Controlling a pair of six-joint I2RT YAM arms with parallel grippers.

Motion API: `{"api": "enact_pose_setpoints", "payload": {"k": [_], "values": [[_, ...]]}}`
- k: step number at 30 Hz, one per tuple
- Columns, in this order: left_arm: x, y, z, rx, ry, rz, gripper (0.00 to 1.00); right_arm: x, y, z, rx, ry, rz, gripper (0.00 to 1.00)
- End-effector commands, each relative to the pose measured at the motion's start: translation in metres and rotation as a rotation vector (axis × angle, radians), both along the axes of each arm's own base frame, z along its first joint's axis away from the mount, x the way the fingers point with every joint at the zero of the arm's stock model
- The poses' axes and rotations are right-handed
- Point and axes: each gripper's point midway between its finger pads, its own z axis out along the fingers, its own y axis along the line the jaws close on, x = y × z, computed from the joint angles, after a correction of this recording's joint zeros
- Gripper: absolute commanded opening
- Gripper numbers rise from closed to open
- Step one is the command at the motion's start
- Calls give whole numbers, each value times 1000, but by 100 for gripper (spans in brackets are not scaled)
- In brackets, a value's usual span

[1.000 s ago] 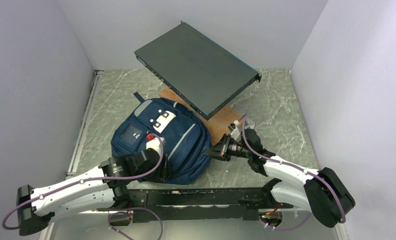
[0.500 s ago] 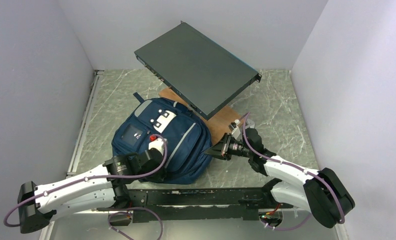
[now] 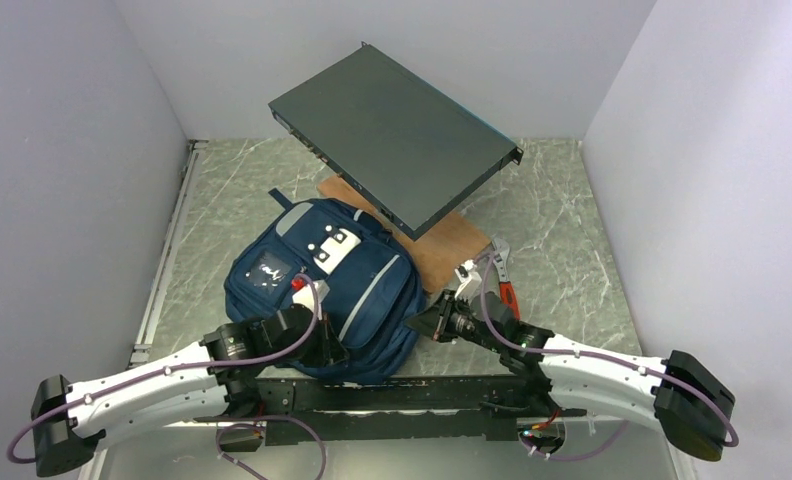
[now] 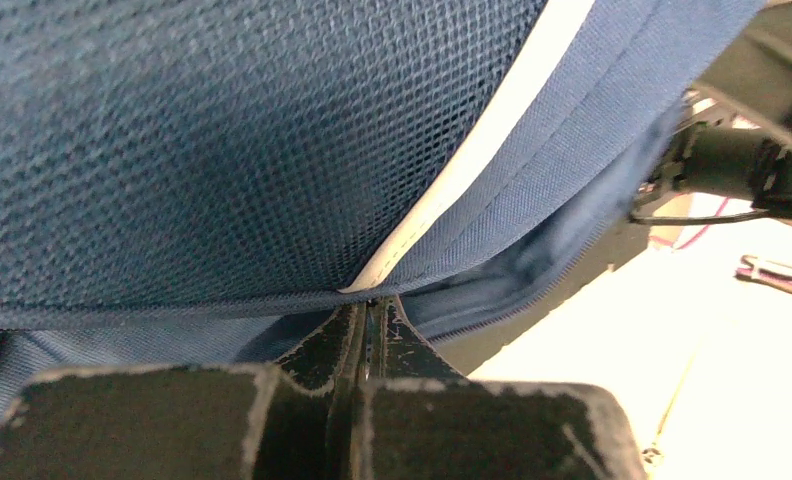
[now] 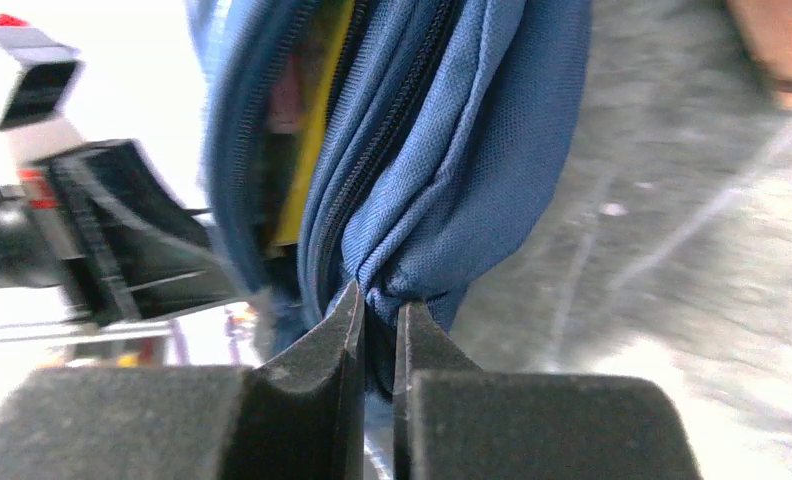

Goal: Pack the student bag
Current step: Zip the student bag at the center of the board.

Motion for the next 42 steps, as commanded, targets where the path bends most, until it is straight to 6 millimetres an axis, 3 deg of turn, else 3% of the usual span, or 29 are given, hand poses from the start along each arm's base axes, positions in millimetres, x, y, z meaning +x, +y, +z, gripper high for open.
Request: {"api": "enact_pose_setpoints", "payload": {"k": [1,4,5,10,13,16,21,23,24,28,32,37,42], "values": [[10,-43,81,-357,-48,31,0,16,-17,-18,-230,-119,-52,16],[10,-35,78,-350,-45,54,0,16,-40,-32,-408,-128,-61,39],[9,-33,78,-349,-43,58,0,17,-47,-29,-438,-146,-76,43],[9,-28,78,-346,-39,72,0,13,-65,-2,-474,-226,-143,52],[9,-27,77,-336,-38,75,0,8,-63,18,-466,-299,-126,56],[9,-26,79,-330,-39,72,0,-6,-39,39,-427,-408,-3,58],[9,-24,80,-321,-40,82,0,-55,37,70,-293,-587,202,57],[10,-23,80,-321,-37,89,0,-65,58,73,-335,-653,180,56],[9,-23,80,-322,-35,90,0,-68,68,63,-405,-686,165,55],[9,-22,79,-333,-27,100,0,-66,97,56,-599,-809,68,54],[8,-19,79,-322,-22,105,0,-63,114,52,-711,-836,-6,50],[9,-17,82,-330,-31,111,0,-57,116,41,-803,-847,-56,51],[9,-17,83,-338,-35,115,0,-63,117,25,-815,-838,10,51]]}}
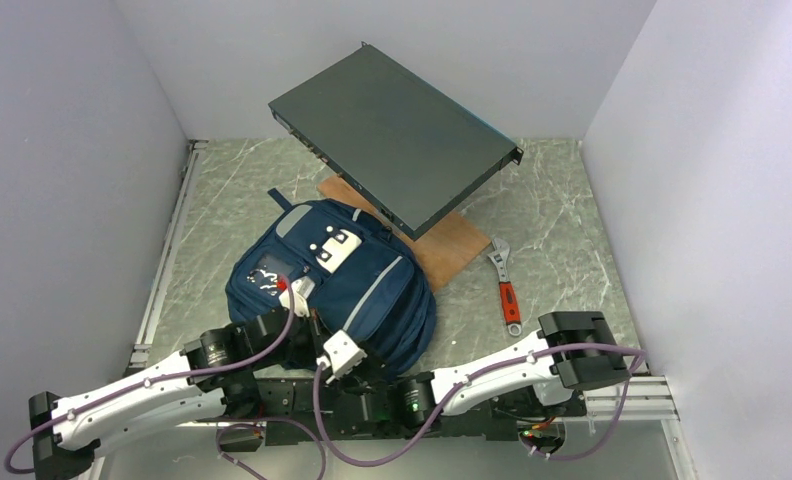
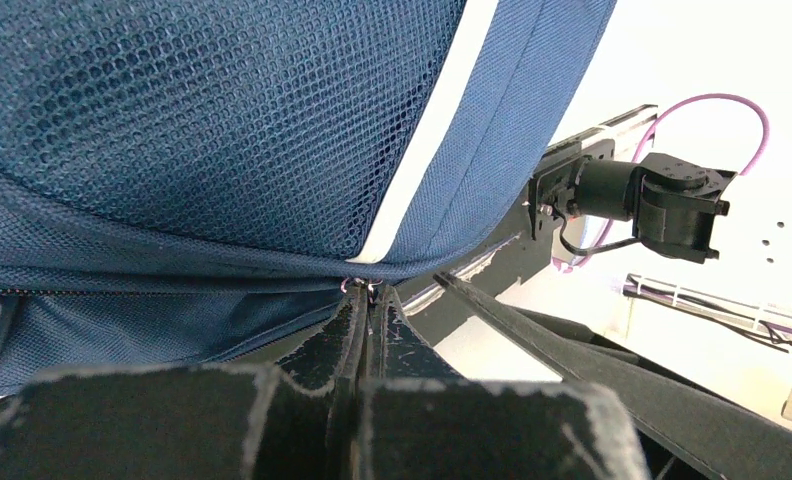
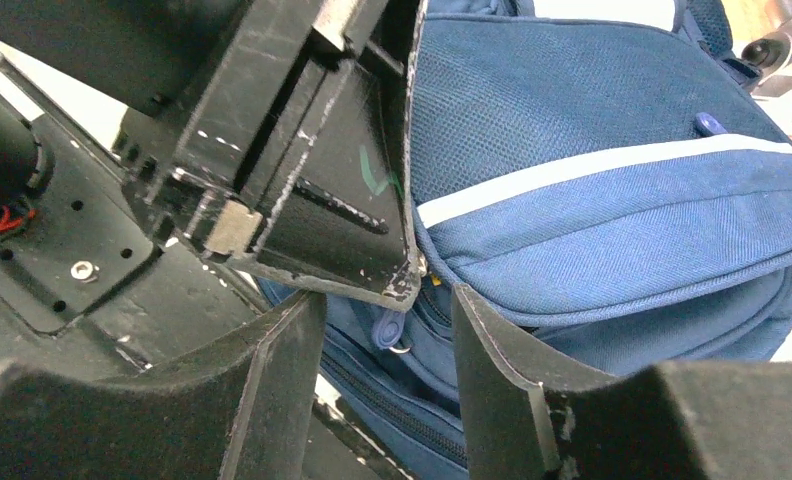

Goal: Pack the student bag
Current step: Zip the student bag at the center of the board.

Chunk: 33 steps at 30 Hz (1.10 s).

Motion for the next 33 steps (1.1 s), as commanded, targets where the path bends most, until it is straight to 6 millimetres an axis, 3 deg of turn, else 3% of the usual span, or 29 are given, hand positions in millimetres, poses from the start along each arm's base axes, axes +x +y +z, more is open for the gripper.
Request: {"api": "enact_pose_setpoints", "payload": {"k": [1,4,10,17,19,22,23,24,27,29,31,33], "values": [[7,-15,49,-155,-57,12,0,4,-8,-2,-9,-6,-12,51],[7,-13,50,-152,-61,13,0,-1,-15,-10,-6,31,23,53],[7,-13,52,-159,-67,15,0,3,-8,-20,0,23,13,56],[5,-17,50,-170,-45,7,0,22,-2,-6,24,-52,-90,46],[5,-17,50,-169,-41,9,0,29,-4,-7,30,-49,-117,34],[7,-14,50,-159,-42,23,0,31,-7,-6,42,-44,-129,0],[8,-12,48,-146,-41,35,0,31,-7,-5,44,-40,-123,0],[10,-7,46,-124,-39,61,9,29,-8,-4,46,-32,-114,0],[19,11,36,-55,-30,155,58,22,-8,-8,52,7,-54,0],[24,20,41,-50,-51,201,81,17,-8,-15,47,35,-9,0],[30,28,49,-51,-71,253,92,11,-7,-21,46,60,26,0],[36,35,50,-43,-78,304,93,9,-6,-24,59,80,39,0]]}}
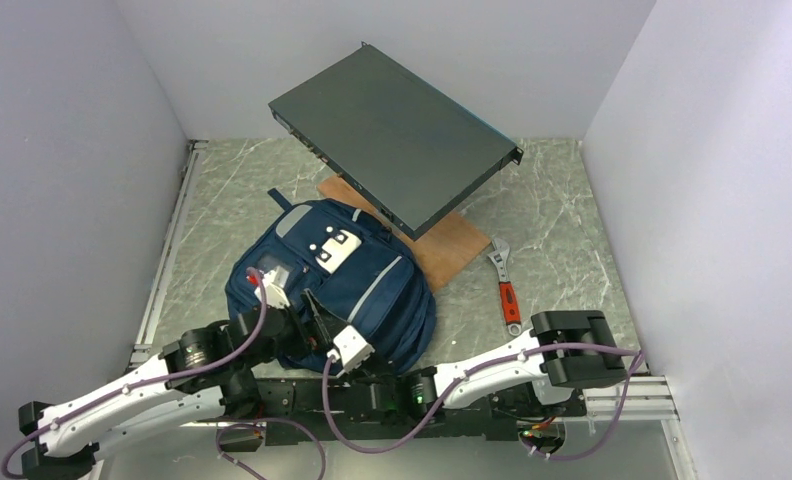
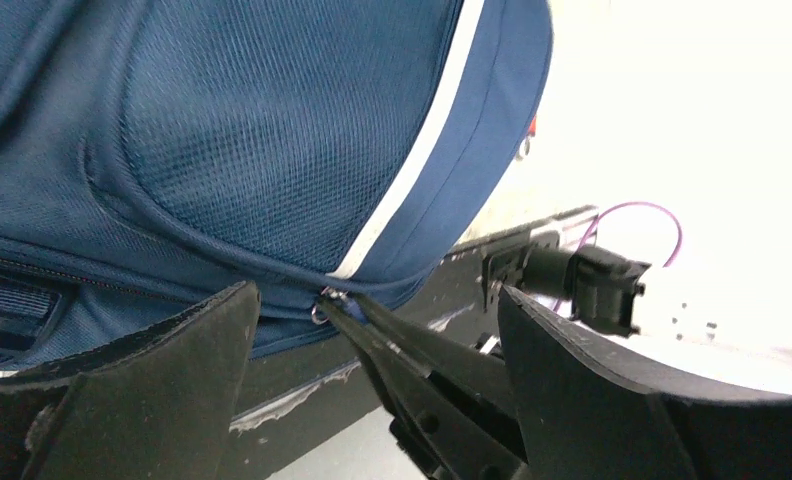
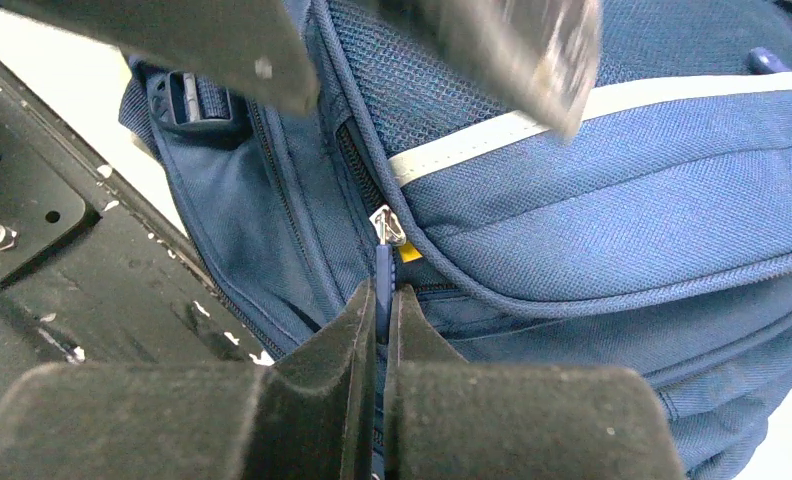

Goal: Pack the student bag
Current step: Zip the student bag at the center of the board.

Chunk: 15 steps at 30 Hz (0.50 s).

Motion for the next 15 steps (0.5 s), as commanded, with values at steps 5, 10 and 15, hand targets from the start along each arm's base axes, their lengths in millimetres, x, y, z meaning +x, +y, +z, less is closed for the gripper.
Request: {"api": "enact_pose_setpoints", "payload": {"k": [5,10,15], "values": [[23,10,1,-37,36,211,86,-9,12,16,124,67,49,0],[14,5,-26,-42,169,244,87,-6,10,16,150,87,45,0],[-4,12,-51,-27,375,326,89,-1,5,17,171,110,49,0]]}}
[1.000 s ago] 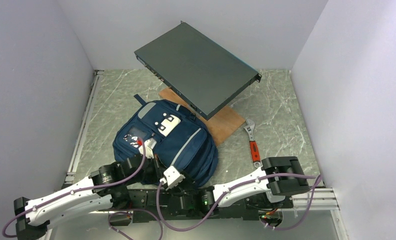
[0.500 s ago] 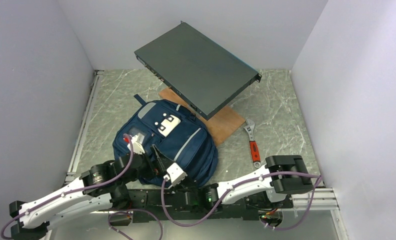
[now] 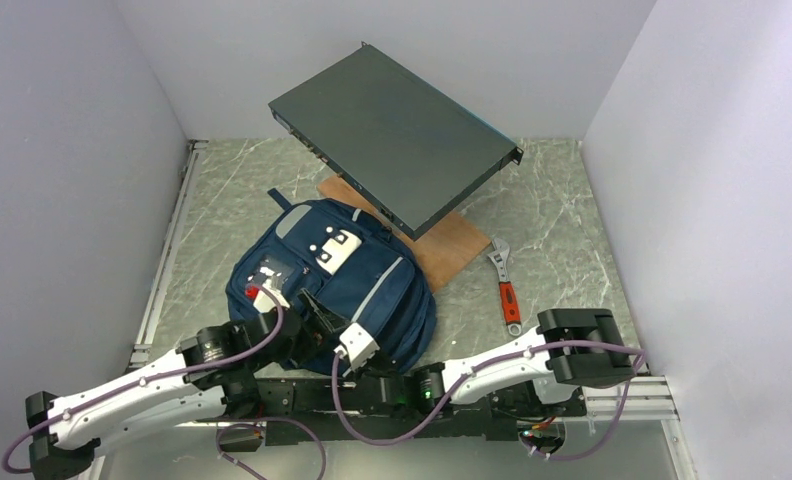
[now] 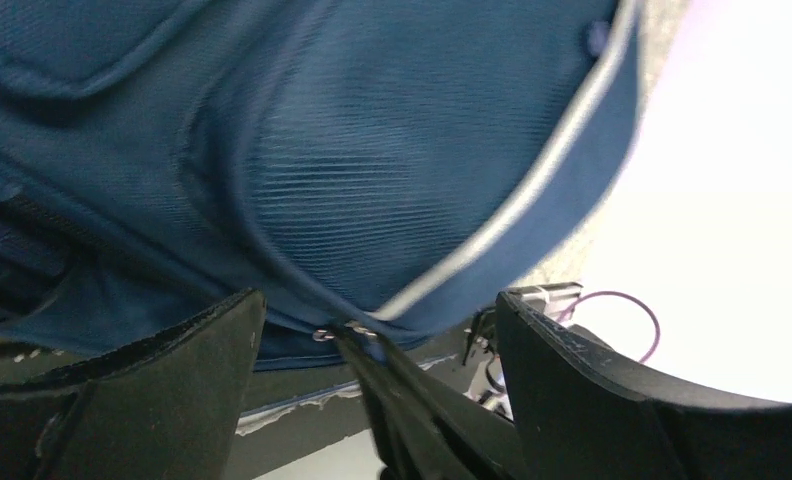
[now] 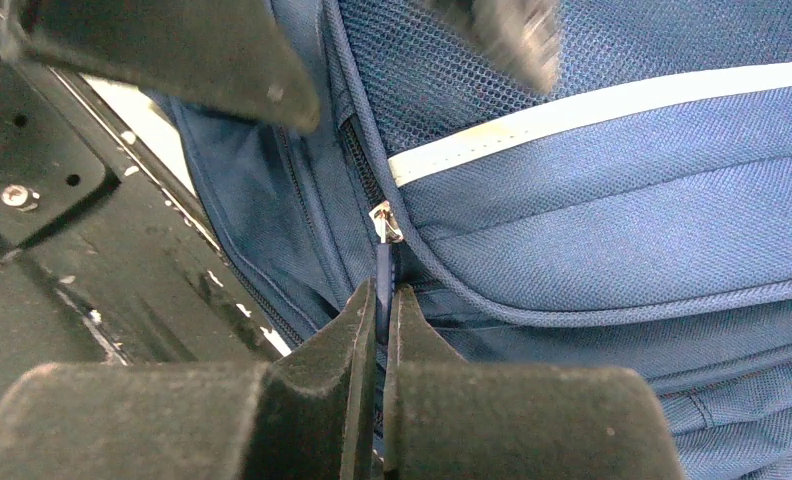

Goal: Pack the student bag
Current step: Zip the student bag at the center of the board.

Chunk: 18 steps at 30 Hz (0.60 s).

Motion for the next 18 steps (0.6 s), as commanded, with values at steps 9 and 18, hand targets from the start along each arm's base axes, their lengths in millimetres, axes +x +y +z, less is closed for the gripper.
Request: {"api": "enact_pose_setpoints", "payload": {"k": [9,18], "values": [[-19,3,-36,-17,287,135,66,3,15,39,170,48,16,0],[22,43,-28,23,27,313,14,-37,9,25,69,165,258,0]]}}
